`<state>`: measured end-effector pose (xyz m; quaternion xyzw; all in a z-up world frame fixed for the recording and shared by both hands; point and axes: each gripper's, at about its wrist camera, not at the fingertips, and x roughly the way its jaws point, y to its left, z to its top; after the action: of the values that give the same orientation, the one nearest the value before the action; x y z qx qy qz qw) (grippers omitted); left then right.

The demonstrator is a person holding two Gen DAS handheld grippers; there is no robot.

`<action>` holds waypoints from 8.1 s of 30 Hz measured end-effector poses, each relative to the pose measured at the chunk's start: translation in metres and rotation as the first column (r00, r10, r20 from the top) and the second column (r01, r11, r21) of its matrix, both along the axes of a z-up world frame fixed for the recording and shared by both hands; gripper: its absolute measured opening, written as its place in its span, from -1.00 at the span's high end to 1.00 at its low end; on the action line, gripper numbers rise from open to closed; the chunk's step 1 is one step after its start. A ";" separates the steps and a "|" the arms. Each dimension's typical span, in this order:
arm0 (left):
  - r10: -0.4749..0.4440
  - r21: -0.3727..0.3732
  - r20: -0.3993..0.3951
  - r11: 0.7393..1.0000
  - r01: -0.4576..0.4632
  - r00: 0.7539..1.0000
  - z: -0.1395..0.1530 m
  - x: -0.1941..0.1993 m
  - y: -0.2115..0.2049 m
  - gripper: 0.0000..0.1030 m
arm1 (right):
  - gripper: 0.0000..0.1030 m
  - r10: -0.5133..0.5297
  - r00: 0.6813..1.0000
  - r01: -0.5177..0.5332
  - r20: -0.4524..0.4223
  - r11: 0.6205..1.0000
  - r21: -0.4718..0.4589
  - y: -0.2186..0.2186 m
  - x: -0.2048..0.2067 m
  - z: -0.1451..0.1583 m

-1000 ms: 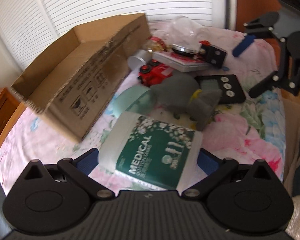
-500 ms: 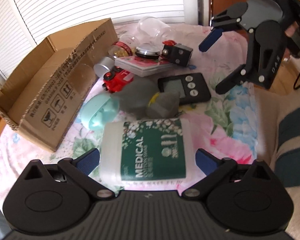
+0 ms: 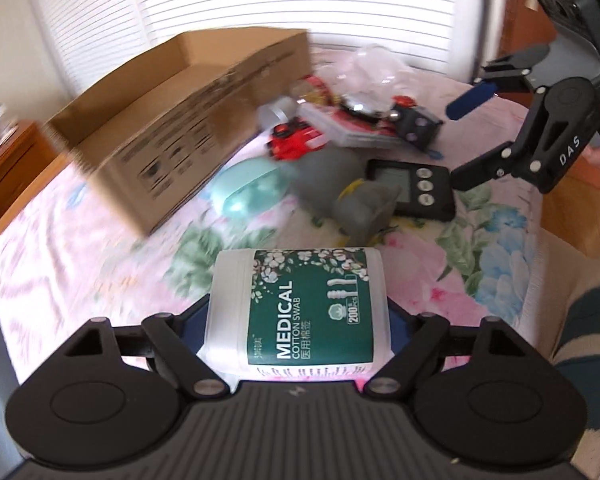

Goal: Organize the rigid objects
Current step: 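Close left tool on white MEDICAL container while right tool grasps red-knobbed cube toy, then carry both items over the box and open left tool to drop the container, then open right tool to drop the cube toy into the box, then withdraw both tools from the box back toward the remaining items, then grasp gray rubber toy with left tool while right tool grasps clear plastic jar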

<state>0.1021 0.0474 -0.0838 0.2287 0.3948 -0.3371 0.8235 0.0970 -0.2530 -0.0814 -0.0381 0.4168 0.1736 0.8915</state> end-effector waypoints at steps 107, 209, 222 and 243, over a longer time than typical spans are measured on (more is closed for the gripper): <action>0.502 -0.248 0.167 0.854 -0.457 0.849 0.075 0.067 0.008 -0.99 | -0.13 0.147 0.969 -0.125 0.198 0.985 -0.118 0.056 0.163 0.122; 0.552 -0.089 0.107 0.834 -0.545 0.827 0.016 0.024 0.011 -0.98 | -1.00 -0.064 0.998 0.062 -0.014 0.993 -0.101 -0.015 -0.006 0.018; 0.501 -0.163 -0.057 0.848 -0.504 0.863 0.023 -0.011 -0.034 -0.99 | -1.00 -0.006 1.000 0.007 0.018 0.997 -0.083 -0.023 -0.006 0.011; 0.629 -0.168 -0.139 0.746 -0.644 0.765 -0.012 0.016 -0.059 -0.68 | -1.00 -0.030 0.999 0.033 0.035 0.997 -0.068 -0.013 0.005 0.008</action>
<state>0.1184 -0.0119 -0.0960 -0.0184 0.4420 -0.0833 0.8930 0.1016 -0.2658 -0.0738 -0.0652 0.4077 0.1445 0.8993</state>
